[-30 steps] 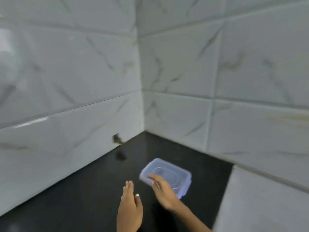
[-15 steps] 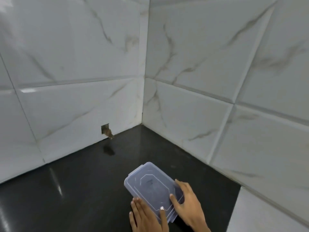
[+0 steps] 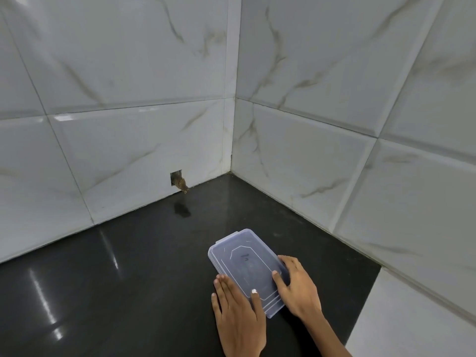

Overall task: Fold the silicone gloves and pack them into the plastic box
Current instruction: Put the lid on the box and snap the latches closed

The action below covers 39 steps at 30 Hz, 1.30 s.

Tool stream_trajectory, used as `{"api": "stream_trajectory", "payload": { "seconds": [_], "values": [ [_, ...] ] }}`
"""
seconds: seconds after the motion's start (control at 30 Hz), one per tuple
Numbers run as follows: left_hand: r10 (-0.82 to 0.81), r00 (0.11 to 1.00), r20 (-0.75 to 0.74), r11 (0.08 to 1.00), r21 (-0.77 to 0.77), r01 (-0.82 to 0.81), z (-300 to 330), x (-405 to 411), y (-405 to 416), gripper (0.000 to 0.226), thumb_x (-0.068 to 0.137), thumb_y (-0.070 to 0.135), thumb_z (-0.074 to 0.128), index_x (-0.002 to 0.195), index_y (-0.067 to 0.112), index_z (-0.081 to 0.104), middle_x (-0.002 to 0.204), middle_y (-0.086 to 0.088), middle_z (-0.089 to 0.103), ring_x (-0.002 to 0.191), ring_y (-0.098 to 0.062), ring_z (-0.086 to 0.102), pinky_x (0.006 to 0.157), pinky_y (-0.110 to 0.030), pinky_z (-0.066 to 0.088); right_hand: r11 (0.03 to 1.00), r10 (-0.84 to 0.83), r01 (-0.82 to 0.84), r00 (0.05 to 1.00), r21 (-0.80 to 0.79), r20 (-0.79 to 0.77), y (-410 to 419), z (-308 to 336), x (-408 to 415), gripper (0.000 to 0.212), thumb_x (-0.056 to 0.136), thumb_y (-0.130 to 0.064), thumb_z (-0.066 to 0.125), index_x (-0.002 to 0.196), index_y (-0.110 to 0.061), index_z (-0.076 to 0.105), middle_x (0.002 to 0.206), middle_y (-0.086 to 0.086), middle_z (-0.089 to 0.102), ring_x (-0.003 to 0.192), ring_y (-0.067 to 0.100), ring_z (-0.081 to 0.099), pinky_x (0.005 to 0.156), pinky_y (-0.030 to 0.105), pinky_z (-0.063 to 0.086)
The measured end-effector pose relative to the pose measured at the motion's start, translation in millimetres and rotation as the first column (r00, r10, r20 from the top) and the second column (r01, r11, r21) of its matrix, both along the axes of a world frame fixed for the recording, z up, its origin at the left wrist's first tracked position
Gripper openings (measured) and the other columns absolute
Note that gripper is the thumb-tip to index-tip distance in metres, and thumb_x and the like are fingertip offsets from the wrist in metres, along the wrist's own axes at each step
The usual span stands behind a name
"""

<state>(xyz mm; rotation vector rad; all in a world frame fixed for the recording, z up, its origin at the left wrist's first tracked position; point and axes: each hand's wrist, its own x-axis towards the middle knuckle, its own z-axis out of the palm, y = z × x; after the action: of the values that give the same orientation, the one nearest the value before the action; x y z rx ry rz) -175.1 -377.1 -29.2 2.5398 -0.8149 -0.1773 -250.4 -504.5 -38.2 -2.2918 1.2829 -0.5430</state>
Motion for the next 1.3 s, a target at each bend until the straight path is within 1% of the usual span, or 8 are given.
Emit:
{"api": "stream_trajectory", "payload": {
  "seconds": [0.2, 0.53, 0.67, 0.83, 0.97, 1.03, 1.1, 1.3],
  "values": [
    [-0.073, 0.995, -0.064, 0.997, -0.042, 0.071, 0, 1, 8, 0.068, 0.098, 0.043, 0.016, 0.143, 0.002, -0.014, 0.159, -0.012, -0.004, 0.148, -0.019, -0.003, 0.117, -0.031, -0.005, 0.998, 0.009, -0.008, 1.0, 0.07, -0.01, 9, 10, -3, 0.045, 0.093, -0.048, 0.038, 0.136, -0.035, 0.034, 0.135, -0.008, 0.052, 0.13, 0.019, 0.046, 0.101, 0.04, 0.044],
    [-0.105, 0.896, -0.432, 0.777, -0.598, -0.197, 52, 45, 68, 0.057, 0.101, 0.016, 0.029, 0.15, 0.016, 0.0, 0.16, 0.001, 0.003, 0.147, -0.014, 0.009, 0.12, -0.037, 0.016, 0.915, -0.027, -0.187, 0.856, 0.357, 0.516, 87, 48, 39, 0.011, 0.096, -0.022, 0.047, 0.102, -0.028, 0.04, 0.1, -0.005, 0.06, 0.077, 0.0, 0.067, 0.053, 0.012, 0.051],
    [0.035, 0.929, -0.368, 0.726, -0.63, -0.277, 87, 81, 135, 0.055, 0.101, 0.013, 0.029, 0.151, 0.02, 0.007, 0.158, -0.002, 0.019, 0.142, -0.02, 0.027, 0.115, -0.044, 0.03, 0.85, 0.056, -0.373, 0.765, 0.371, 0.642, 151, 79, 84, 0.019, 0.099, -0.02, 0.041, 0.116, -0.028, 0.038, 0.105, -0.012, 0.057, 0.087, 0.004, 0.065, 0.063, 0.017, 0.055],
    [0.265, 0.912, -0.312, 0.673, -0.618, -0.407, 118, 96, 245, 0.053, 0.1, 0.009, 0.029, 0.15, 0.017, 0.014, 0.154, -0.001, 0.028, 0.139, -0.021, 0.033, 0.115, -0.034, 0.029, 0.705, 0.213, -0.572, 0.735, 0.42, 0.644, 251, 100, 120, 0.044, 0.101, -0.019, 0.035, 0.144, -0.023, 0.029, 0.137, -0.012, 0.041, 0.128, 0.009, 0.042, 0.109, 0.033, 0.038],
    [0.401, 0.859, -0.318, 0.619, -0.597, -0.51, 118, 80, 322, 0.051, 0.099, 0.003, 0.031, 0.147, 0.017, 0.023, 0.099, 0.025, 0.048, 0.078, 0.026, 0.051, 0.066, 0.008, 0.035, 0.6, 0.298, -0.654, 0.717, 0.461, 0.63, 316, 97, 123, 0.047, 0.1, -0.016, 0.035, 0.147, -0.02, 0.026, 0.146, -0.008, 0.037, 0.123, 0.002, 0.039, 0.107, 0.025, 0.034],
    [0.425, 0.847, -0.318, 0.619, -0.581, -0.529, 113, 72, 348, 0.051, 0.099, 0.002, 0.031, 0.147, 0.015, 0.023, 0.129, 0.016, 0.048, 0.105, 0.031, 0.041, 0.088, 0.009, 0.027, 0.578, 0.335, -0.663, 0.724, 0.476, 0.603, 340, 92, 120, 0.048, 0.1, -0.016, 0.035, 0.147, -0.021, 0.024, 0.147, -0.005, 0.037, 0.12, 0.005, 0.042, 0.106, 0.029, 0.037],
    [0.451, 0.821, -0.352, 0.612, -0.547, -0.571, 106, 63, 366, 0.052, 0.1, 0.007, 0.03, 0.149, 0.016, 0.018, 0.155, 0.005, 0.025, 0.14, 0.001, 0.023, 0.113, -0.015, 0.016, 0.584, 0.371, -0.659, 0.736, 0.473, 0.567, 358, 86, 116, 0.048, 0.1, -0.018, 0.033, 0.147, -0.022, 0.023, 0.149, -0.003, 0.036, 0.127, 0.012, 0.042, 0.109, 0.034, 0.036],
    [0.457, 0.802, -0.385, 0.606, -0.525, -0.598, 88, 57, 389, 0.051, 0.1, 0.009, 0.029, 0.149, 0.017, 0.018, 0.156, 0.001, 0.023, 0.144, -0.014, 0.021, 0.119, -0.038, 0.02, 0.647, 0.395, -0.632, 0.757, 0.426, 0.521, 385, 82, 107, 0.048, 0.101, -0.018, 0.032, 0.148, -0.023, 0.023, 0.154, -0.005, 0.028, 0.139, 0.016, 0.031, 0.114, 0.034, 0.029]
  ]
}}
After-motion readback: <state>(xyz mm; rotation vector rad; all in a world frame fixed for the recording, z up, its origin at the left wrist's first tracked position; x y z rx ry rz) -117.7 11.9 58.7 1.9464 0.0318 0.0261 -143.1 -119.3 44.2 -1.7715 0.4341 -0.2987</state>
